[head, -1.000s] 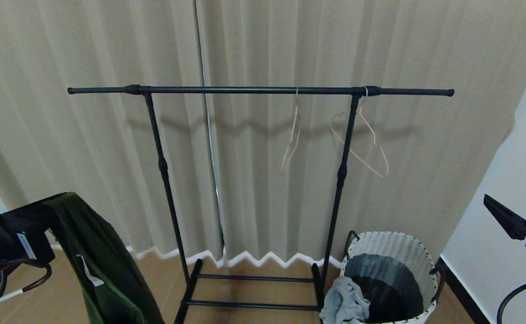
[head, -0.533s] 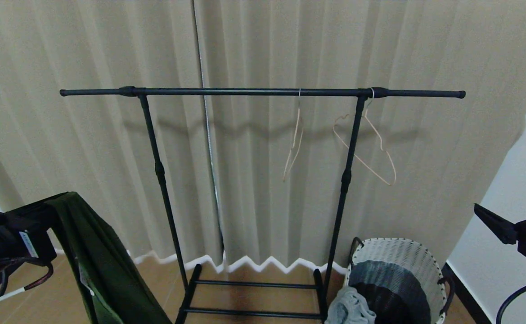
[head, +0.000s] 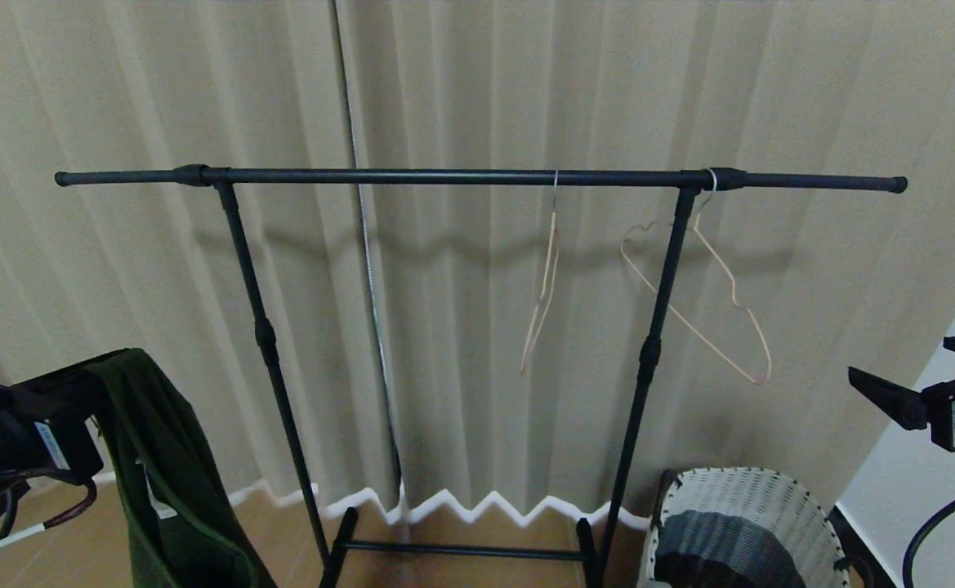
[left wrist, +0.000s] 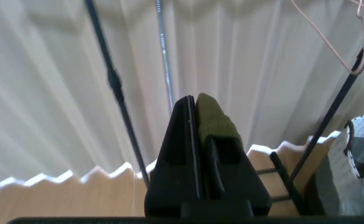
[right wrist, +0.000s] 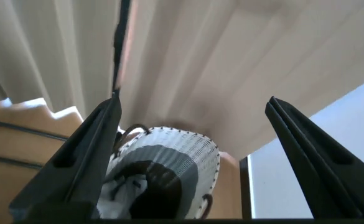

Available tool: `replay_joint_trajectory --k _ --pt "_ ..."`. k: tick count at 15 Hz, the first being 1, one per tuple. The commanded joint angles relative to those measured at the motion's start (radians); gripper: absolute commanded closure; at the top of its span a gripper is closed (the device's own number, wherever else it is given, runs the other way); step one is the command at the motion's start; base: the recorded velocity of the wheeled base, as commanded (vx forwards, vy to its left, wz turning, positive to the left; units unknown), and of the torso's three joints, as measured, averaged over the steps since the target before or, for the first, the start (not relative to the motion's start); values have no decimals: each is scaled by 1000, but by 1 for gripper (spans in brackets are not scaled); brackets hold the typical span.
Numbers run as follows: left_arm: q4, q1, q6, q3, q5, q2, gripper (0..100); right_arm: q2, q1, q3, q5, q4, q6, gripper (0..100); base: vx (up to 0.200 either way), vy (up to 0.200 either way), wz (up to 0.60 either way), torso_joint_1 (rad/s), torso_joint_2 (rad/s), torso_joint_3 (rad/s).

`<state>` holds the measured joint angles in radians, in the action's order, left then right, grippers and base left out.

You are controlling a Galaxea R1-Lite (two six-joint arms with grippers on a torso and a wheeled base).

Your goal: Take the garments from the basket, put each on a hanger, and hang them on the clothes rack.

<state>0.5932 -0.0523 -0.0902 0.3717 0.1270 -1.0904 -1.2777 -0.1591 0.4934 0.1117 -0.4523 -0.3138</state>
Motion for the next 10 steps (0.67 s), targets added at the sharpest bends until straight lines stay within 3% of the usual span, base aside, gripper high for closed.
replay_joint_trajectory --k 1,3,6,10 --pt "0 0 0 -2 5 0 100 -40 7 13 2 0 -1 0 200 0 0 -2 2 2" --pt "0 0 -2 -8 8 0 100 -68 44 43 2 1 1 0 200 0 0 2 2 0" --pt "0 -35 1 -10 22 -2 100 -120 82 123 2 47 10 0 0 0 0 0 0 0" --pt "0 -86 3 -22 22 -8 100 -232 164 341 -1 216 108 0 0 0 0 0 0 0"
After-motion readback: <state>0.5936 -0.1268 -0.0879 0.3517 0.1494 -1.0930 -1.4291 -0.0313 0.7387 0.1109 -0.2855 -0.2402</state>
